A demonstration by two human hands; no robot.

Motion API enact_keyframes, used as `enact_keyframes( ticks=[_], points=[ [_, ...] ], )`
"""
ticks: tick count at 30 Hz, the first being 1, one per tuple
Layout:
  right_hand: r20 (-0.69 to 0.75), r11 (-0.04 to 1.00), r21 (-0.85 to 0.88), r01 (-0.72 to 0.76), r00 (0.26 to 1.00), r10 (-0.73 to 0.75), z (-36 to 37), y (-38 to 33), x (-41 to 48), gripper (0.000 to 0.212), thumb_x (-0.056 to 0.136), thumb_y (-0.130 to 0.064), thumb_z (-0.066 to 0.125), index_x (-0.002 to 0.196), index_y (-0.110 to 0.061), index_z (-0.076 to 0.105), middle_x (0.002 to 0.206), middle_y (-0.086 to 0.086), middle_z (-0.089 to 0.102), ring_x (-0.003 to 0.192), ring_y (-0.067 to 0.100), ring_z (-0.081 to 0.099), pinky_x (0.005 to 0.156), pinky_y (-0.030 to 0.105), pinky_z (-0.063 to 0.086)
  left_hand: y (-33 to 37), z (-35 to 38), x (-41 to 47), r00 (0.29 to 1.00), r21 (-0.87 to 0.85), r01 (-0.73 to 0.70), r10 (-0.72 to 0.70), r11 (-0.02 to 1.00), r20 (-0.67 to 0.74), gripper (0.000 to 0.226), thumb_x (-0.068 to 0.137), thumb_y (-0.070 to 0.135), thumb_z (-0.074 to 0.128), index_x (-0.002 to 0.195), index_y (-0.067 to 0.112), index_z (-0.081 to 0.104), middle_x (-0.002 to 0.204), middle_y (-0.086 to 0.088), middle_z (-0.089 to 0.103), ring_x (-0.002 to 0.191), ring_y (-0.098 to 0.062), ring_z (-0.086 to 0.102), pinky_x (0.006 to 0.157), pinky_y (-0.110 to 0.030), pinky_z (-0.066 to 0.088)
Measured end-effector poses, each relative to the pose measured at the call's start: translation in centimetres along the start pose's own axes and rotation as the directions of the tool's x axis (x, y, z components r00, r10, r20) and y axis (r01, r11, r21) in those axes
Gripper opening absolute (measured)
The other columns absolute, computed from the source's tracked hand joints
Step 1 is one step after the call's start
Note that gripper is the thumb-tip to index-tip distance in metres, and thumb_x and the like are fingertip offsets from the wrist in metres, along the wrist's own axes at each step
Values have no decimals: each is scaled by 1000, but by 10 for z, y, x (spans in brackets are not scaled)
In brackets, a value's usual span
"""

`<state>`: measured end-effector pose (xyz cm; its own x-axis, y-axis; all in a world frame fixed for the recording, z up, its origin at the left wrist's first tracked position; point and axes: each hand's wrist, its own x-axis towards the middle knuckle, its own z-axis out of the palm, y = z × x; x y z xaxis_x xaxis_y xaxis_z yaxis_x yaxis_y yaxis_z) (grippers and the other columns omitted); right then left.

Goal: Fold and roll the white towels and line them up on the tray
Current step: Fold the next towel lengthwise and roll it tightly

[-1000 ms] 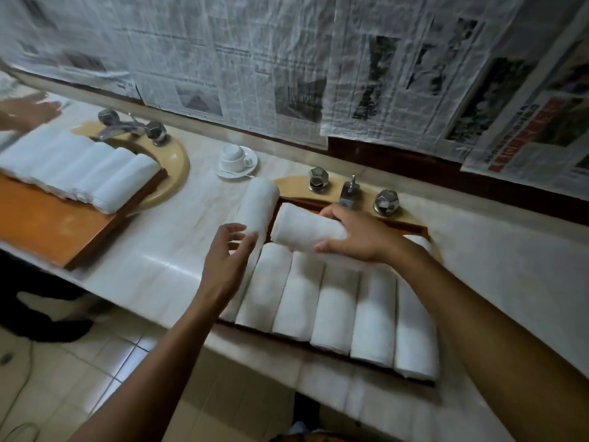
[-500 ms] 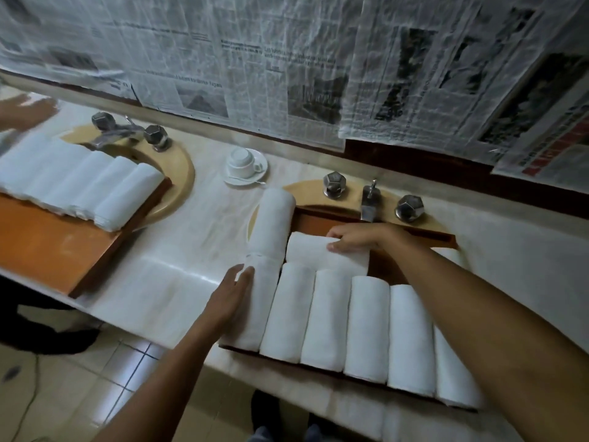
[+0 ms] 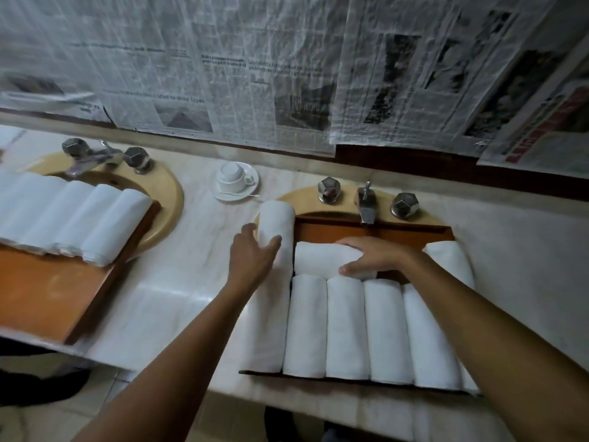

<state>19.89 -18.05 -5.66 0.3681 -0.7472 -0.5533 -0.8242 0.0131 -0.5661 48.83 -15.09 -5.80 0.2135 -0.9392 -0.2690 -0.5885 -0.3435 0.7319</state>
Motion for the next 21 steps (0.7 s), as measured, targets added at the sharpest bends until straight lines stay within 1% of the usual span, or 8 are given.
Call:
enact_keyframes(
  ticks=[2, 4, 7, 9, 11, 16, 19, 21],
  points=[
    [7, 1000, -20, -17, 1000, 17, -1, 0, 2, 74, 85, -44, 80, 150, -30, 47, 142, -12, 54, 124, 10, 53, 96, 26, 44, 23, 9, 23, 995, 120, 51, -61, 991, 77, 88, 84, 56, 73, 152, 14, 36, 140, -17, 48, 131, -37, 48, 108, -49, 44],
    [13, 999, -52, -14, 1000, 15, -2, 1, 5, 73, 85, -44, 80, 149, -30, 48, 142, -11, 55, 122, 9, 54, 89, 23, 43, 32, 20, 40, 981, 216, 113, -144, 970, 133, 99, 78, 57, 78, 154, 15, 28, 142, -16, 45, 135, -38, 43, 109, -48, 42],
    [18, 997, -71, -1, 1000, 3, -4, 4, 11, 70, 85, -44, 81, 147, -29, 50, 140, -10, 56, 122, 11, 54, 92, 24, 45, 34, 32, 50, 971, 250, 145, -187, 957, 151, 109, 71, 52, 85, 154, 14, 25, 144, -14, 46, 136, -35, 45, 108, -44, 43],
    [21, 998, -70, 1, 1000, 0, -4, 6, 12, 70, 85, -45, 81, 146, -30, 50, 141, -9, 56, 125, 13, 54, 101, 30, 46, 35, 37, 52, 978, 237, 125, -160, 963, 134, 104, 72, 47, 85, 152, 12, 28, 143, -13, 50, 133, -33, 49, 98, -39, 44],
    [24, 998, -69, 13, 1000, -11, -4, 9, 11, 70, 86, -44, 80, 147, -30, 49, 141, -10, 55, 125, 12, 53, 102, 31, 44, 39, 35, 52, 985, 230, 98, -128, 968, 119, 99, 73, 45, 84, 150, 11, 32, 137, -13, 55, 128, -33, 53, 89, -36, 43],
    [48, 996, -86, 28, 999, -24, -6, 15, 16, 66, 86, -44, 79, 145, -29, 51, 138, -10, 56, 123, 14, 55, 103, 35, 46, 59, 6, 67, 996, 143, -88, 82, 986, 47, 87, 73, 42, 87, 142, 14, 42, 129, -9, 60, 119, -33, 58, 83, -35, 42],
    [70, 994, -109, 30, 997, -23, -11, 11, 22, 60, 88, -42, 78, 141, -27, 54, 134, -8, 58, 119, 14, 55, 93, 30, 47, 78, -15, 76, 983, 140, -183, 176, 973, 56, 80, 74, 41, 87, 138, 14, 46, 117, -4, 57, 108, -27, 59, 79, -36, 43],
    [76, 991, -130, 31, 997, -21, -13, 6, 26, 60, 87, -43, 78, 140, -28, 53, 133, -9, 56, 118, 14, 54, 93, 29, 46, 88, -25, 79, 967, 166, -252, 243, 953, 71, 79, 77, 39, 86, 140, 15, 46, 117, -3, 56, 102, -23, 55, 76, -34, 42]
  ],
)
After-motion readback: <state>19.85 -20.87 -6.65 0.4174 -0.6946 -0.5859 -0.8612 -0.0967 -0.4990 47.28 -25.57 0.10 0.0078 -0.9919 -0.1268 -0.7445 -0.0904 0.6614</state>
